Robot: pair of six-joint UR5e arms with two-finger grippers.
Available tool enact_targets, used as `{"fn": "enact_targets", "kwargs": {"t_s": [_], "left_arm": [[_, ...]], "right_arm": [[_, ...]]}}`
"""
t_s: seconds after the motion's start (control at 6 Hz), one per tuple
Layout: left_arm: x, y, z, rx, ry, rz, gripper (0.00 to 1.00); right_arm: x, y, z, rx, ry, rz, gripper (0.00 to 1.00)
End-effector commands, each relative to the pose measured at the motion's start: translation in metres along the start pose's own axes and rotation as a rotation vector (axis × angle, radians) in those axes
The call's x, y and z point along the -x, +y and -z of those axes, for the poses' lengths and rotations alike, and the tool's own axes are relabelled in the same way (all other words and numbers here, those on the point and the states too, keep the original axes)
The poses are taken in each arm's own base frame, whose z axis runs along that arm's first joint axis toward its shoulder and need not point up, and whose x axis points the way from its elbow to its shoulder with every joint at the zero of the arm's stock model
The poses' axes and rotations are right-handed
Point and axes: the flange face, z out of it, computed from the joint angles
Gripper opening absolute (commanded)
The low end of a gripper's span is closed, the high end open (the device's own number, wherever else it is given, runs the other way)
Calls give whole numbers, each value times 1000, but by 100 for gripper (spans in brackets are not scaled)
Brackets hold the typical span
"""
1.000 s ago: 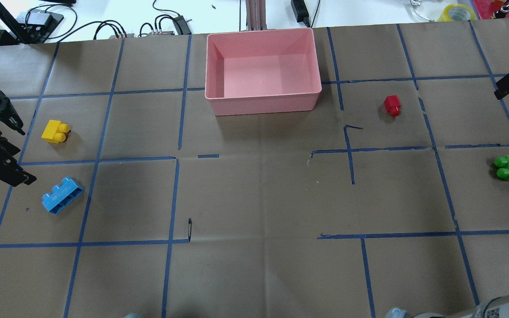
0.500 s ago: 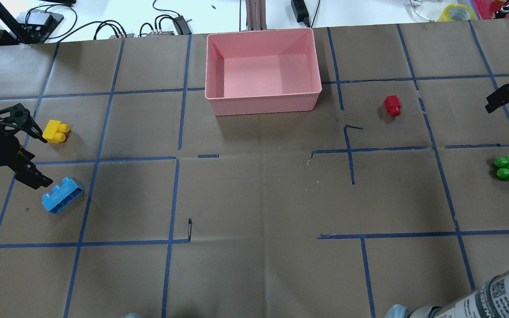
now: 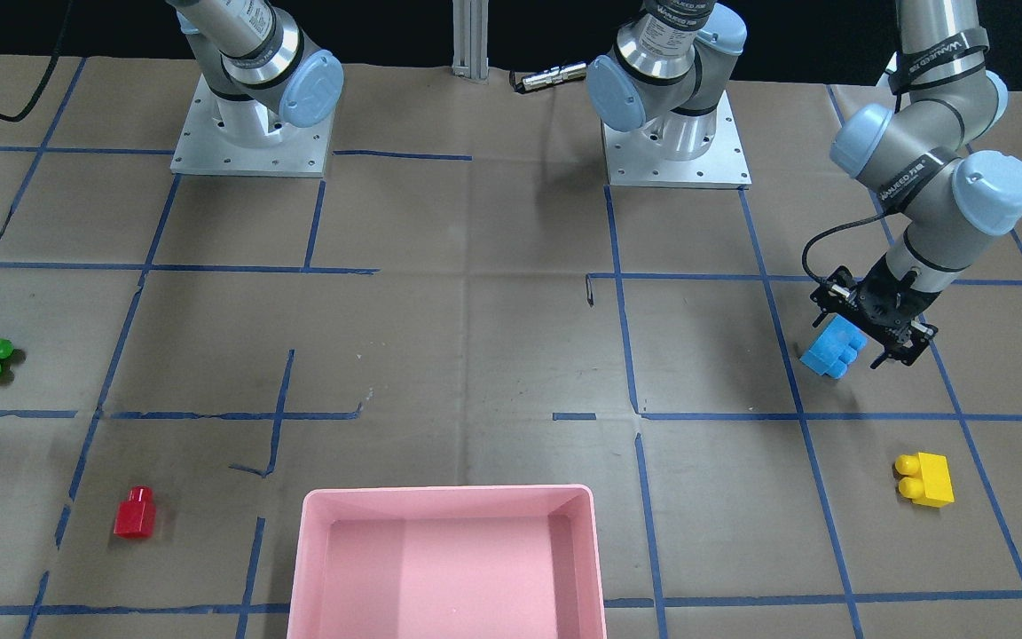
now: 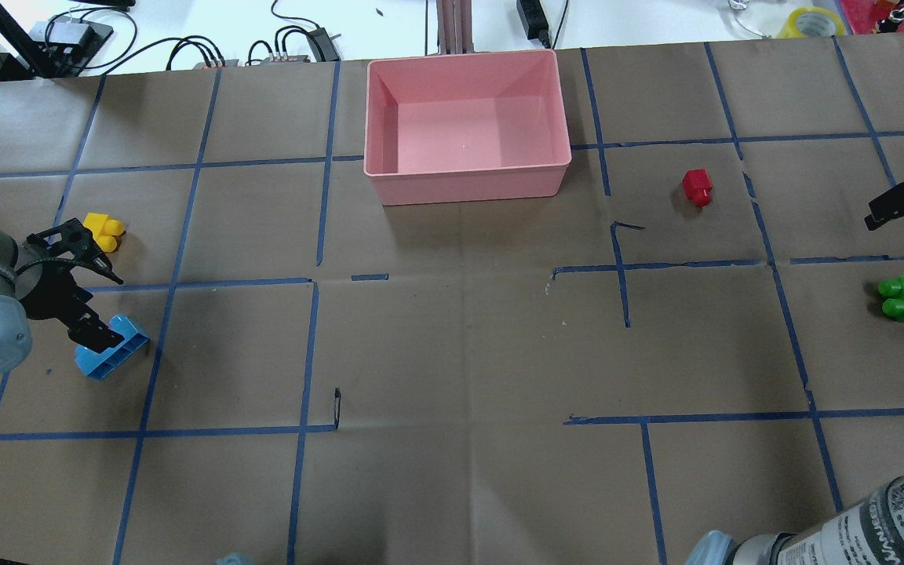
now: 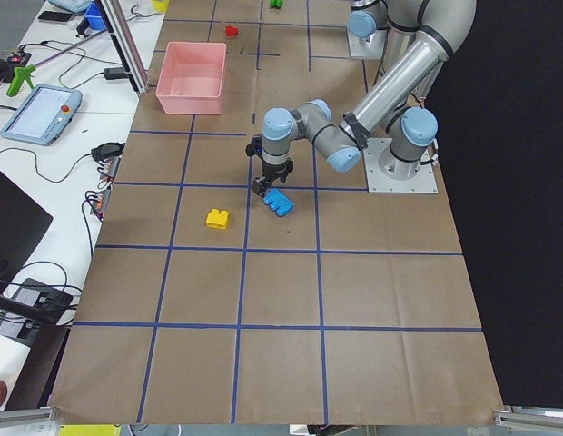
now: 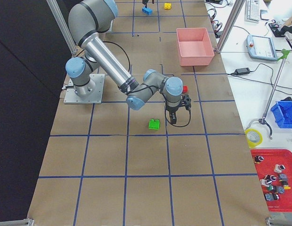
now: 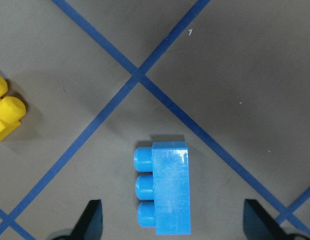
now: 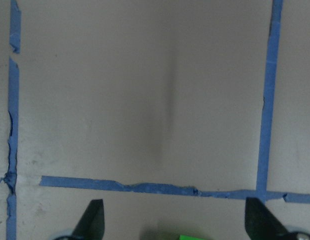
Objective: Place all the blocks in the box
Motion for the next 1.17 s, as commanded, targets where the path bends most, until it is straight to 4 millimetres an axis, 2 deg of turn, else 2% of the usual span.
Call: {"fn": "enact_targets", "kwargs": {"t_s": [0.0, 0.17, 0.5, 0.83, 1.0], "left_arm": [[1, 16, -30, -1, 35, 11, 98], [-9, 17, -34, -2, 49, 10, 98], [-9, 15, -34, 0, 46, 5, 97], [-7, 13, -37, -5, 29, -9, 96], [-7, 11, -38, -5, 31, -10, 92]], "right_arm": [[-5, 41, -5, 3, 15, -100, 99], [-11, 47, -7, -27, 45, -108, 99], [-17, 72, -26, 2, 20, -144, 99], [-19, 73, -38, -16, 40, -135, 99], [-16, 76, -45, -5, 30, -135, 99]]}}
